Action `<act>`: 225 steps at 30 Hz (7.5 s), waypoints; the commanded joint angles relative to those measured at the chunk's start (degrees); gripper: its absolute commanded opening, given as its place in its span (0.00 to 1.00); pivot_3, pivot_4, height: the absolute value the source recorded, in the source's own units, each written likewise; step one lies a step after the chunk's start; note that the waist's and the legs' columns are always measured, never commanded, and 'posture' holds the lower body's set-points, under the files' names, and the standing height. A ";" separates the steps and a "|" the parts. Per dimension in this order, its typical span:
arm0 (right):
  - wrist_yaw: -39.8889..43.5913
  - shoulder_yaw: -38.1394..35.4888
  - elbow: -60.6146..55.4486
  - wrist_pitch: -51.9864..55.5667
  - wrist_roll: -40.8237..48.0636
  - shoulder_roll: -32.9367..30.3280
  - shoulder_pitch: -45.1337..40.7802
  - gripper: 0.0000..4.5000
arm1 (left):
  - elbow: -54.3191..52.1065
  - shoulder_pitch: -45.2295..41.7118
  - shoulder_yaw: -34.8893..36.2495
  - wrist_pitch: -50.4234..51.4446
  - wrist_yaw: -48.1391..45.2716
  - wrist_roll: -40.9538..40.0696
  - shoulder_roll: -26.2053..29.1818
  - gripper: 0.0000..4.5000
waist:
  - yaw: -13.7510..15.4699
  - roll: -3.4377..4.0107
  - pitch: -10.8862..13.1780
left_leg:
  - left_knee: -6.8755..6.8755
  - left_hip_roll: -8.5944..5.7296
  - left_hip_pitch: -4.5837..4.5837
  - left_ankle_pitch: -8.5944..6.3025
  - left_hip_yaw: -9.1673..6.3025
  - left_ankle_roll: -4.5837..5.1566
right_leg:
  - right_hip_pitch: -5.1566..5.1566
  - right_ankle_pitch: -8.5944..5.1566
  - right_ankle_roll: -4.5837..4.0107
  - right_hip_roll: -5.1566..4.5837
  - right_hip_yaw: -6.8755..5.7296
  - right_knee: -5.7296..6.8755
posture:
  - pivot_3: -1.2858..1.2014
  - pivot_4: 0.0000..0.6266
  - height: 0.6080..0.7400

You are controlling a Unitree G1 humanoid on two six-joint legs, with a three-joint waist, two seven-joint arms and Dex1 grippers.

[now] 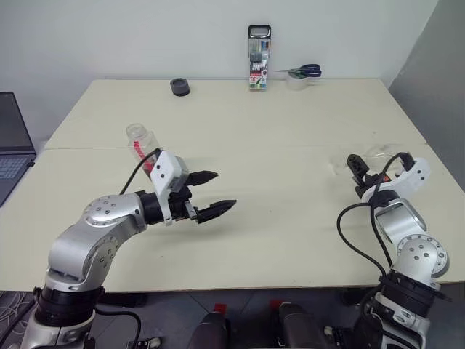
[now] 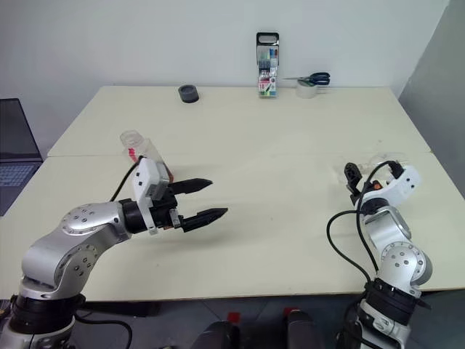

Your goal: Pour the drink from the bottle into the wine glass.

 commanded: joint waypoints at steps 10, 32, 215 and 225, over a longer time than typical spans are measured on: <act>-0.58 -4.60 23.86 -11.56 9.80 -2.99 -12.20 1.00 | 7.57 -8.32 -5.43 -5.04 -7.71 3.13 -0.55 1.00 | -0.68 0.13 0.06 | 0.01 -0.02 0.01 -0.13 0.24 0.27 | -0.02 0.02 -0.03 0.17 0.09 0.01 | 0.52 0.24 1.00; 18.10 -2.84 69.42 -26.78 -4.49 -15.16 -27.87 1.00 | 11.15 -11.05 -6.40 -7.24 -10.53 7.11 -0.59 1.00 | -1.30 0.11 0.05 | 0.02 0.04 0.03 -0.14 0.30 0.29 | 0.00 0.03 -0.03 0.22 0.18 0.01 | 0.52 0.24 1.00; 60.69 35.57 -20.23 -6.41 -16.45 -33.78 -3.44 0.99 | 20.25 1.54 16.55 -16.80 23.19 16.30 -4.35 1.00 | 0.40 -0.09 0.01 | -0.01 0.87 0.08 -0.27 0.34 -0.14 | -0.10 0.29 -0.29 0.78 0.74 -0.45 | 0.52 0.24 1.00; 59.86 36.12 -20.41 -6.87 -16.54 -34.45 -2.65 0.99 | 27.30 -2.09 15.70 -21.02 22.27 18.29 -4.56 1.00 | 0.39 -0.10 0.01 | -0.01 0.87 0.08 -0.27 0.33 -0.14 | -0.11 0.29 -0.29 0.78 0.74 -0.44 | 0.52 0.24 1.00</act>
